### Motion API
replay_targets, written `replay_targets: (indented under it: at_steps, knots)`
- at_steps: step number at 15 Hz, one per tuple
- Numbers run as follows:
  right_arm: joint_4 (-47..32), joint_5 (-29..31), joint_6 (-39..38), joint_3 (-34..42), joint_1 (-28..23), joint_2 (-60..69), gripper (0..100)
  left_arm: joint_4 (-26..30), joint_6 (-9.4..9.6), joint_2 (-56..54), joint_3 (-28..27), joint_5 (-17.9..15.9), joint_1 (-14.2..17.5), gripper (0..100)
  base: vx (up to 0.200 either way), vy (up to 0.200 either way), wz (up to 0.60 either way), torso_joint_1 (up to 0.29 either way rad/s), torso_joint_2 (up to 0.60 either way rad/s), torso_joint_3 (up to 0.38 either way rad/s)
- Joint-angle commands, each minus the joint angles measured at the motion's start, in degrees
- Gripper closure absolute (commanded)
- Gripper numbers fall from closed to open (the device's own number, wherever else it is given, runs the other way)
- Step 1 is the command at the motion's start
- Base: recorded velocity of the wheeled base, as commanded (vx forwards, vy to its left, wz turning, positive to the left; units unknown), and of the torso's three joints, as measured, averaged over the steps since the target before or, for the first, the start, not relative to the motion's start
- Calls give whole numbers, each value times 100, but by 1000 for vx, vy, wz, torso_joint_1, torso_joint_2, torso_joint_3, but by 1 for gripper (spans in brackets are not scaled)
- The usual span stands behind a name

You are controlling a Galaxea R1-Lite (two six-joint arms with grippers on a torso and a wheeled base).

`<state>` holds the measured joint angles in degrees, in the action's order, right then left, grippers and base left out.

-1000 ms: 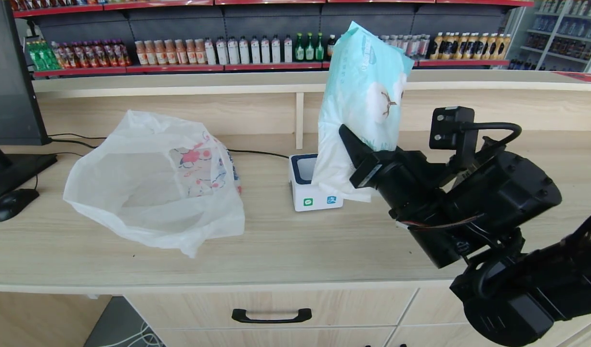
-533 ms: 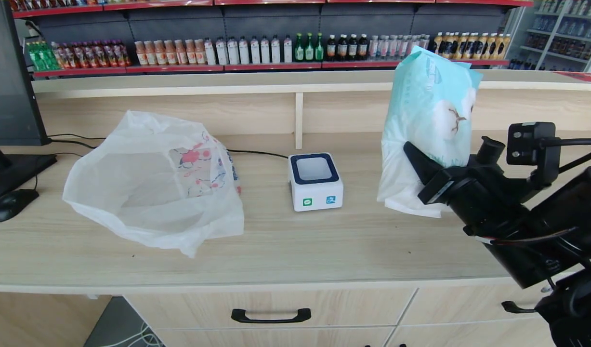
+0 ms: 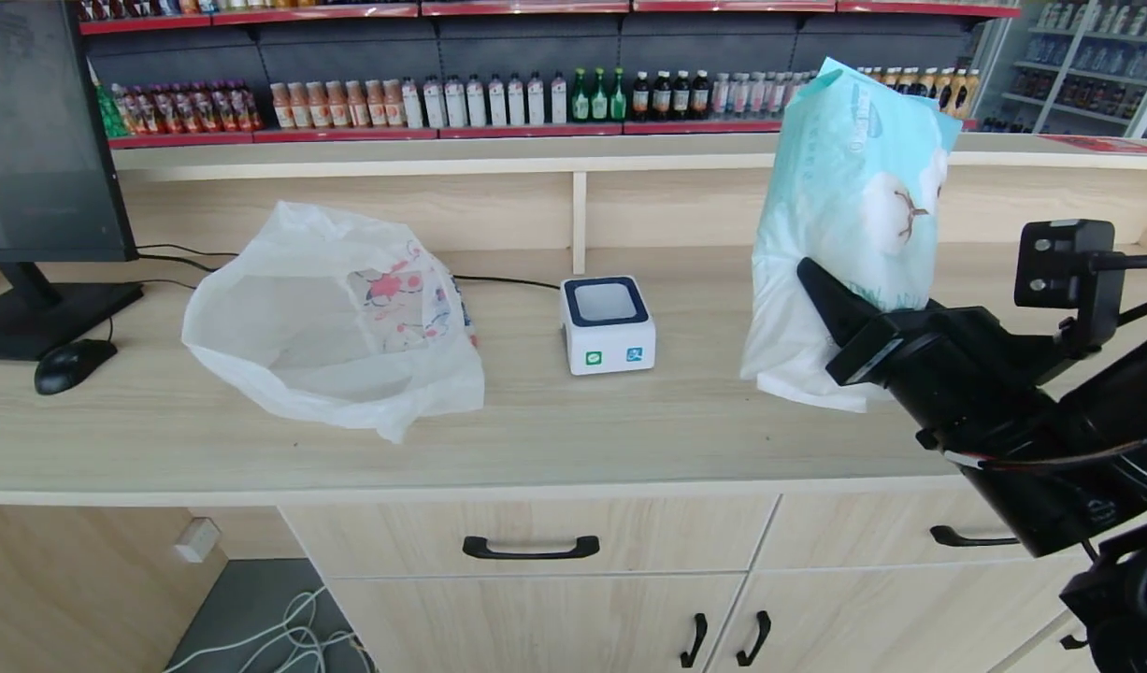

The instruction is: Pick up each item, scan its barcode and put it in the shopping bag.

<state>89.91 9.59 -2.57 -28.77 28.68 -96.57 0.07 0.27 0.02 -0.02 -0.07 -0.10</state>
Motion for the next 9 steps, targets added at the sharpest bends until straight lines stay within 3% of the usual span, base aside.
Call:
replay_targets:
  at_steps: [1, 2, 9]
  knots:
    - [9, -1, -6, -23, -3, -19, 100, 1, 0, -2, 2, -1, 1, 0, 0, 0, 0, 0, 0, 0]
    - [9, -1, 2, -41, 6, -55, 100, 1, 0, -2, 2, -1, 1, 0, 0, 0, 0, 0, 0, 0]
    - [9, -1, 73, -533, 23, -98, 100, 1, -18, -2, 2, 7, 1, 0, 0, 200, 0, 10, 3, 1]
